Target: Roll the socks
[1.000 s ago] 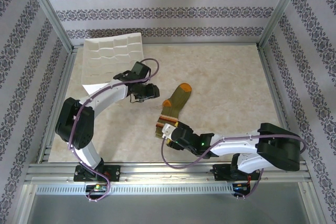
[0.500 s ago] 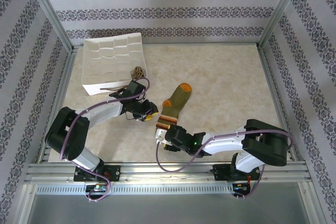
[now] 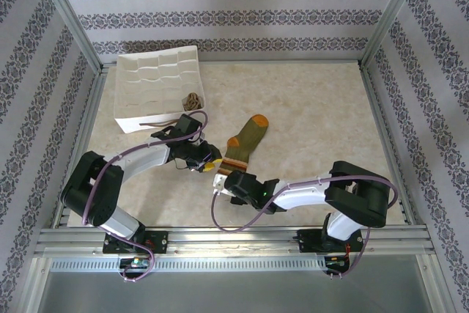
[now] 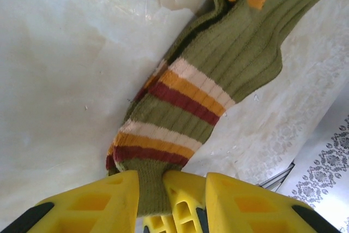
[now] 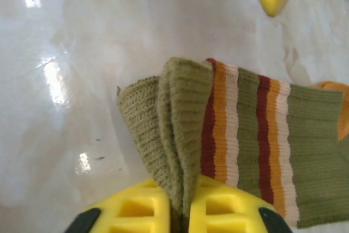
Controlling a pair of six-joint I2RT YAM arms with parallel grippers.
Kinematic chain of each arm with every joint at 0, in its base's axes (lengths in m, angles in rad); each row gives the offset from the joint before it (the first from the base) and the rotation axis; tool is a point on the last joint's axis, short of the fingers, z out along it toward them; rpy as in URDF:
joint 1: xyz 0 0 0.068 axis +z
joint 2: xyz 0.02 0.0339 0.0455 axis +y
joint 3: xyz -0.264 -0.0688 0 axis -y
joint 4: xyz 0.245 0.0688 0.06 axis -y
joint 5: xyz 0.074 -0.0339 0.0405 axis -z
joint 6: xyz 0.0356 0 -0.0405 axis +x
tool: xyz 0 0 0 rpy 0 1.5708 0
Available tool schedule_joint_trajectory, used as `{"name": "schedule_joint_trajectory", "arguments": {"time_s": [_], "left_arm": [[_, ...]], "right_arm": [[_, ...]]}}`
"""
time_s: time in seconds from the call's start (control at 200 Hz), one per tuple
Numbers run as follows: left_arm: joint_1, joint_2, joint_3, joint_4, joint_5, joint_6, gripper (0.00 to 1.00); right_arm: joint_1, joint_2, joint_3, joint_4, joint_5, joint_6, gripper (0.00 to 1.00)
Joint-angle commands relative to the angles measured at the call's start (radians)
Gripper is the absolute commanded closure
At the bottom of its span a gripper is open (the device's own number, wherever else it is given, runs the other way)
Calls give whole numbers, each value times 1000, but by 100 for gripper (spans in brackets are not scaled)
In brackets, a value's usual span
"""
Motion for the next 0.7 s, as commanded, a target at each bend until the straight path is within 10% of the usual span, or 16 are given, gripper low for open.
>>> {"name": "schedule_joint_trajectory", "arguments": {"time_s": [0.0, 0.3, 0.694], "left_arm": [[-12, -42, -26, -15, 1, -9, 64], [-12, -112, -44, -88, -54, -15, 64], [-15, -212, -90, -116, -30, -33, 64]], "right_arm": [[-2, -42, 30, -43, -12, 37, 99], [-103, -139, 43, -183, -363, 308, 100], [-321, 120, 249, -357, -844, 442, 100]]}}
